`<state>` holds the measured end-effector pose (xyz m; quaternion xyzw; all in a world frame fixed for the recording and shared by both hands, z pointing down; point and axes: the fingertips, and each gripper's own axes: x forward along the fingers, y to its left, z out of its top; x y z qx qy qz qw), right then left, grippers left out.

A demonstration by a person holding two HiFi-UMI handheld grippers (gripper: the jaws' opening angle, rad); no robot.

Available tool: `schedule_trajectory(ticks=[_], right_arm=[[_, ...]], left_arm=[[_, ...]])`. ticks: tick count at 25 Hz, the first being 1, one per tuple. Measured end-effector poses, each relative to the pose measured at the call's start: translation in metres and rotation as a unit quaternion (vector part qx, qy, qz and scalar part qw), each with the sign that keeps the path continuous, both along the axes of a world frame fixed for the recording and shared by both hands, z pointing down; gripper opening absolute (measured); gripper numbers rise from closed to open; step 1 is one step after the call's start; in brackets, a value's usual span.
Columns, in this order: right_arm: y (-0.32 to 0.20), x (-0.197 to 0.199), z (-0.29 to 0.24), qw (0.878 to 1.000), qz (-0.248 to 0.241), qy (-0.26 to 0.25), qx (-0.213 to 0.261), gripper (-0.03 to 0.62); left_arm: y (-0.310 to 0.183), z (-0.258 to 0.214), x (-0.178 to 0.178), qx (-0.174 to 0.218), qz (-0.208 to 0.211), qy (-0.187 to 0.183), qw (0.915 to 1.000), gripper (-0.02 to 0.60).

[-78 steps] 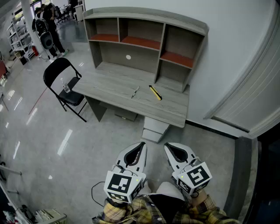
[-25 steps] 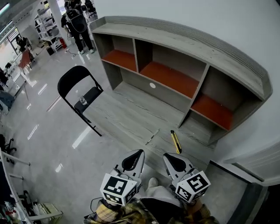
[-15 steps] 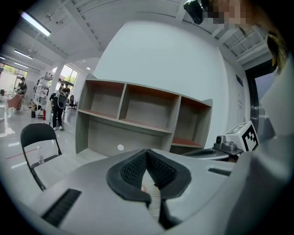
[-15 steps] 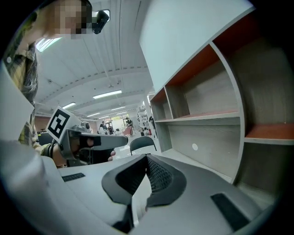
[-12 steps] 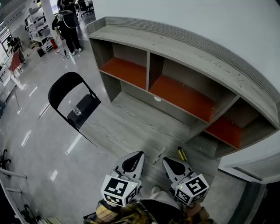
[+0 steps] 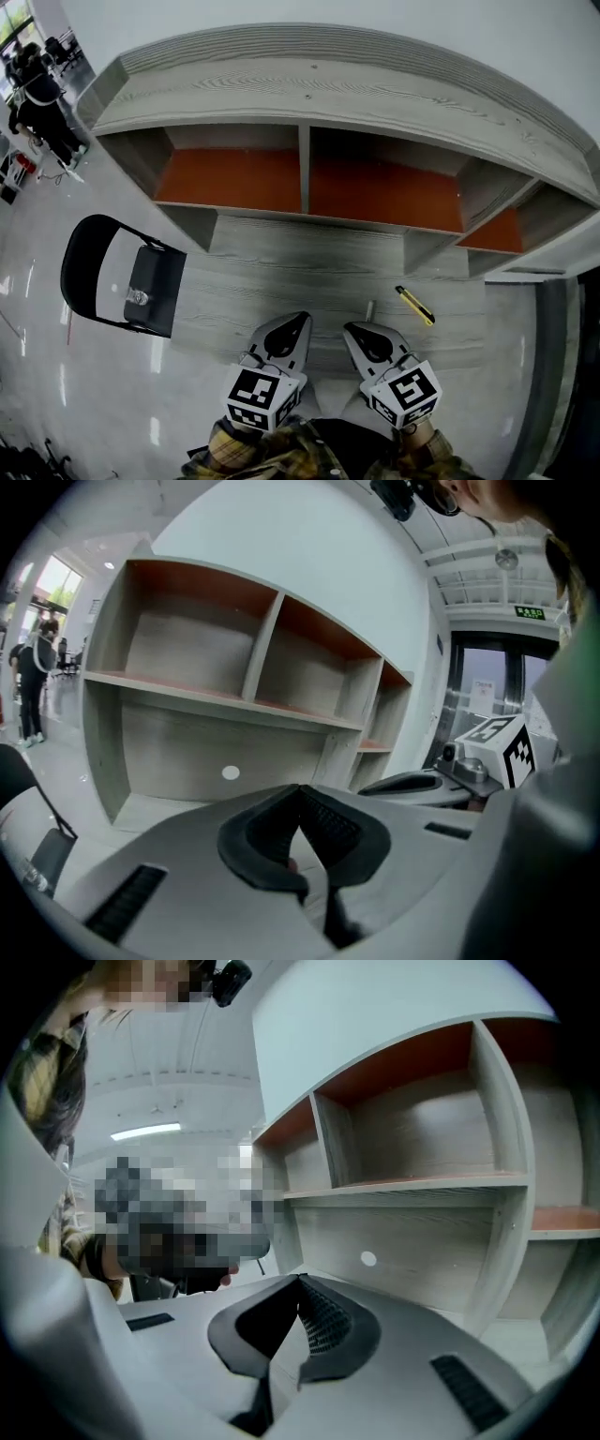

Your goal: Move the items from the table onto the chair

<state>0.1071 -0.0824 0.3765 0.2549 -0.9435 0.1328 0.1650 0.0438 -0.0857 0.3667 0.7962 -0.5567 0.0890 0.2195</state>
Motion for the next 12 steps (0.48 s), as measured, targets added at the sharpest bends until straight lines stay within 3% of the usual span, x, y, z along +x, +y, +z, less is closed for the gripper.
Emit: schedule_trajectory(ticks=[4,8,12], right_arm=[[0.003,0.018,0.012,0.996,0.079,0.032,-0.012,0.017],[-0.003,0.055,0.024,0.988,0.143,0.04,-0.036,0.017],[-0.012,0.091,0.021,0.982,0.18,0.044,-0.027,0.017]], left_arm=[[-0.013,0.018,0.009,-0.029,0.077,0.005,0.9966,0.003],[-0.024,0.034,0.037,-0.048,0.123,0.018,0.9911,0.005],[-0.033,0.049,0.072,-0.057,0.155,0.018,0.9861,0.003]])
